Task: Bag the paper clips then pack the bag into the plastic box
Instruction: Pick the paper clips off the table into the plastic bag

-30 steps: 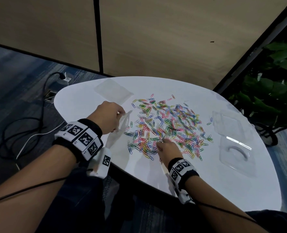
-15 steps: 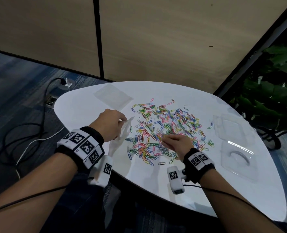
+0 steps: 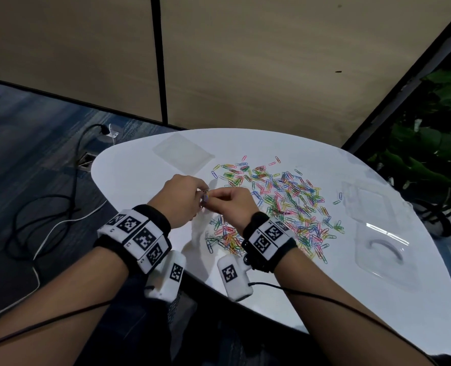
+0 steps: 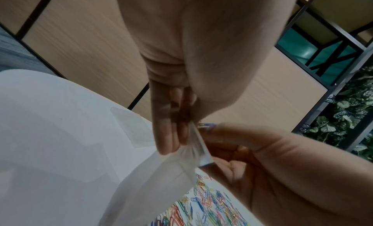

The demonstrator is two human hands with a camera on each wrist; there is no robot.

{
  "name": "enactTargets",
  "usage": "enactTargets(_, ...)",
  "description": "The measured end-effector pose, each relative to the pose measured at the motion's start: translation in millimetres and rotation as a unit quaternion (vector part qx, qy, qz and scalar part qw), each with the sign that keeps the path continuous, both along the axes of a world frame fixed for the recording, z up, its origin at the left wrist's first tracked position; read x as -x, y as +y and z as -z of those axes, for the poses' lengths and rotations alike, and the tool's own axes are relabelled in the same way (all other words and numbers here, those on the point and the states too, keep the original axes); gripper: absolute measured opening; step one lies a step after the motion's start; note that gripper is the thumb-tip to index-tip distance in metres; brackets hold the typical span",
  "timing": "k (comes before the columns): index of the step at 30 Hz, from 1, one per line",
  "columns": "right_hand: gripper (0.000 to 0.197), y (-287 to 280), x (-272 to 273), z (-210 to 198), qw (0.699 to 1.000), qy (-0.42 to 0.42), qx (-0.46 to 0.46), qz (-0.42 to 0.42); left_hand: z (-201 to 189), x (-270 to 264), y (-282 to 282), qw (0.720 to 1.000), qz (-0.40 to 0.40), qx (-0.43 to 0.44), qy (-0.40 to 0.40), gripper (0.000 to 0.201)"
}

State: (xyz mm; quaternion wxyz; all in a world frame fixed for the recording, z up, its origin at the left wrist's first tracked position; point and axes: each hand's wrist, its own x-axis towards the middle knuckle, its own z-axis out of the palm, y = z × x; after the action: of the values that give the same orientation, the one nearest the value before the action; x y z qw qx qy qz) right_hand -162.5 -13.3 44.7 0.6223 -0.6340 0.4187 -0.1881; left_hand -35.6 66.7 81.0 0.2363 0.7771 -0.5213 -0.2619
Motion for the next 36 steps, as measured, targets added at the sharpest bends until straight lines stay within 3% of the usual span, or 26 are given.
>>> enactTargets(4, 0.012, 0.9, -10.5, -2.7, 0.989, 0.094, 0.112, -0.034, -2.2, -5.1, 3.9, 0.999, -0.001, -0.006, -0.039, 0.032)
enactTargets(8, 0.03, 1.5, -24.1, -12.1, 0.913, 0.247, 0.299, -0.124, -0.2, -9.4, 7.0, 0.998, -0.03, -0.018, -0.057, 0.036)
enactTargets(13, 0.043, 2.7, -41.1, -27.2, 0.843, 0.341, 0.393, -0.137, -1.3, -13.2, 5.9, 0.995, -0.083, 0.002, -0.061, 0.035)
enactTargets(14, 0.042, 5.0, -43.1, -30.9, 0.843, 0.342, 0.392, -0.137, -1.8, -13.8, 6.0, 0.994, -0.086, 0.003, -0.062, 0.035)
enactTargets(15, 0.039, 6.0, -44.0, -33.3, 0.863, 0.313, 0.372, -0.14, -2.0, -15.6, 6.2, 0.994, -0.089, 0.002, -0.063, 0.034)
enactTargets(18, 0.017, -0.6, -36.5, -35.9, 0.975, 0.072, 0.185, -0.104, -5.6, -29.3, 8.3, 0.99, -0.12, 0.006, -0.073, 0.034)
enactTargets(20, 0.016, -16.7, -30.1, -24.0, 0.992, -0.017, 0.12, -0.02, -9.3, -42.7, 11.7, 0.986, -0.144, 0.014, -0.078, 0.033)
enactTargets(22, 0.025, -34.6, -29.0, 0.3, 0.983, 0.06, 0.171, 0.002, -11.7, -53.9, 14.9, 0.984, -0.16, 0.015, -0.081, 0.033)
enactTargets(24, 0.032, -44.6, -32.1, 28.0, 0.94, 0.207, 0.254, -0.092, -13.6, -60.1, 16.7, 0.983, -0.165, 0.011, -0.085, 0.031)
enactTargets(27, 0.049, -41.3, -42.4, 67.9, 0.826, 0.357, 0.32, -0.296, -14.3, -61.8, 17.4, 0.983, -0.162, 0.006, -0.084, 0.029)
enactTargets(30, 0.062, -27.0, -40.3, 93.1, 0.731, 0.441, 0.366, -0.37, -10.9, -63.1, 17.0, 0.984, -0.155, -0.01, -0.086, 0.031)
enactTargets(36, 0.071, 0.1, 5.8, 105.1, 0.671, 0.428, 0.428, -0.427, 0.0, -52.3, 12.0, 0.99, -0.117, -0.043, -0.062, 0.03)
